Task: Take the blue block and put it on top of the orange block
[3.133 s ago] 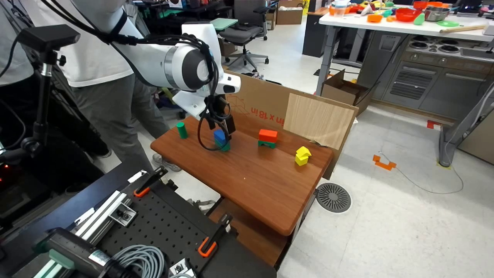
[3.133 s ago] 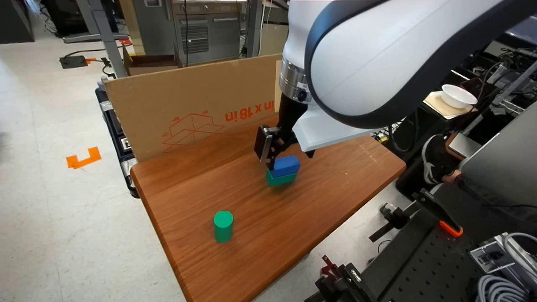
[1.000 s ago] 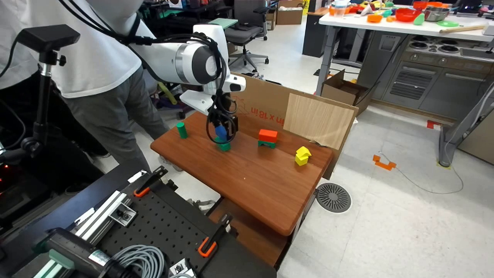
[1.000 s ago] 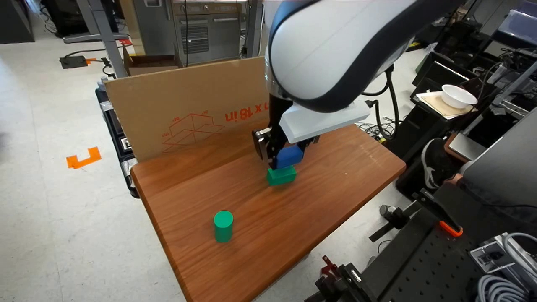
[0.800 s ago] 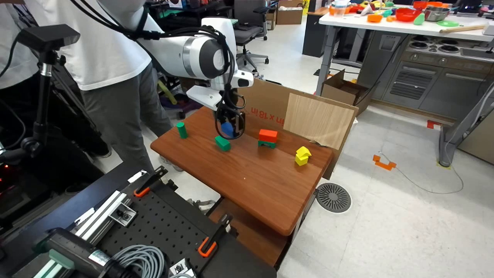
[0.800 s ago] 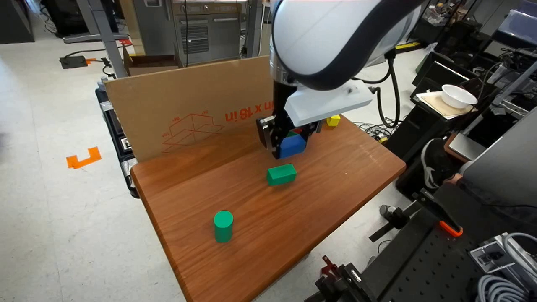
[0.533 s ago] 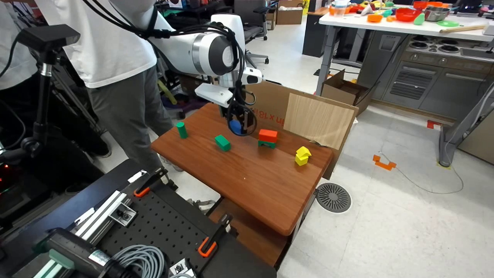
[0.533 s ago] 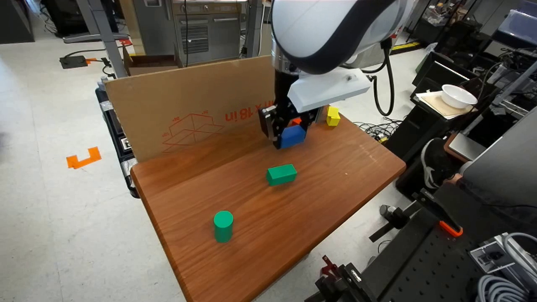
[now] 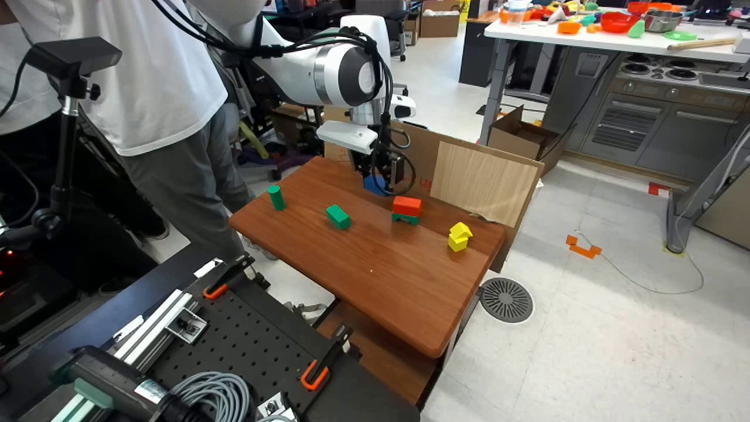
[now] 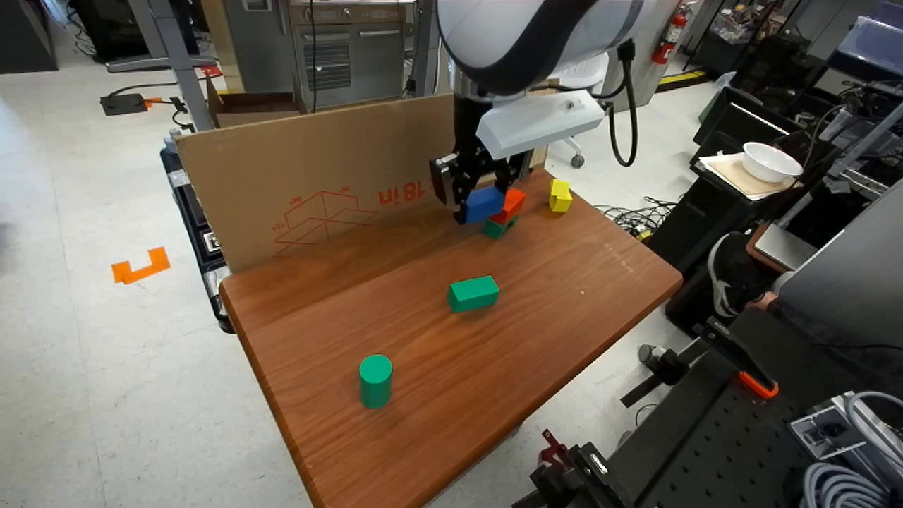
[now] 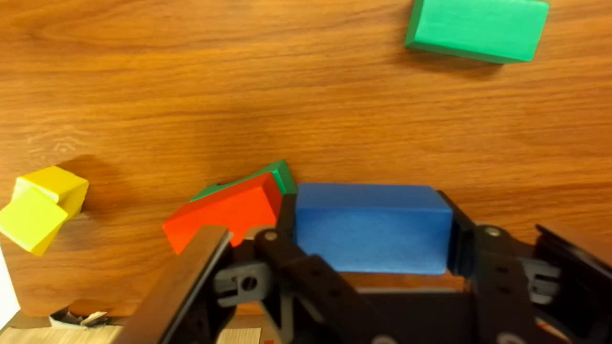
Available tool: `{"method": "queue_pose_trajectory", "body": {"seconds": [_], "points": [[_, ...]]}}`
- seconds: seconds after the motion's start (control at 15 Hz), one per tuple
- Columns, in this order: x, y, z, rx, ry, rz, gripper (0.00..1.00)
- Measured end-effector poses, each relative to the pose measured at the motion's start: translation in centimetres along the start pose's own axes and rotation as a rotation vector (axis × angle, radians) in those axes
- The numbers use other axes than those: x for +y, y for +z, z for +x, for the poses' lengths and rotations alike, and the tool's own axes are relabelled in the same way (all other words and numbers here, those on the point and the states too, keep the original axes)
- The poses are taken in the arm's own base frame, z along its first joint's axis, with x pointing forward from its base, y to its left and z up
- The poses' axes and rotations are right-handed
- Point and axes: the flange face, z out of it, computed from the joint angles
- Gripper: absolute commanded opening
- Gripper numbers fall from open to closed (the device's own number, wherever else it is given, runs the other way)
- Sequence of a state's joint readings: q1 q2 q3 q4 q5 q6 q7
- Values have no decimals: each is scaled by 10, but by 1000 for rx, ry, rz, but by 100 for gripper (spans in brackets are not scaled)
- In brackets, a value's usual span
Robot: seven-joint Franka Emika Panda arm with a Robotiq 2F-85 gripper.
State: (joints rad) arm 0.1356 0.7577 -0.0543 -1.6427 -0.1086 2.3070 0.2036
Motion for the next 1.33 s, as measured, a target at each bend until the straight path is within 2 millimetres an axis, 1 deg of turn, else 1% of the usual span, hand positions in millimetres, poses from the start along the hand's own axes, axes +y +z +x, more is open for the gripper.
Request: {"method": "queue_pose_trajectory", "body": {"seconds": [0.2, 0.33, 0.73, 1.0, 1.33], "points": [[1, 5, 10, 1, -16, -5, 42], [8, 5, 19, 10, -21, -10, 42], [47, -12, 38, 39, -33, -28, 42], [63, -10, 39, 36, -47, -43, 42], [62, 1, 36, 17, -80, -45, 42]]}}
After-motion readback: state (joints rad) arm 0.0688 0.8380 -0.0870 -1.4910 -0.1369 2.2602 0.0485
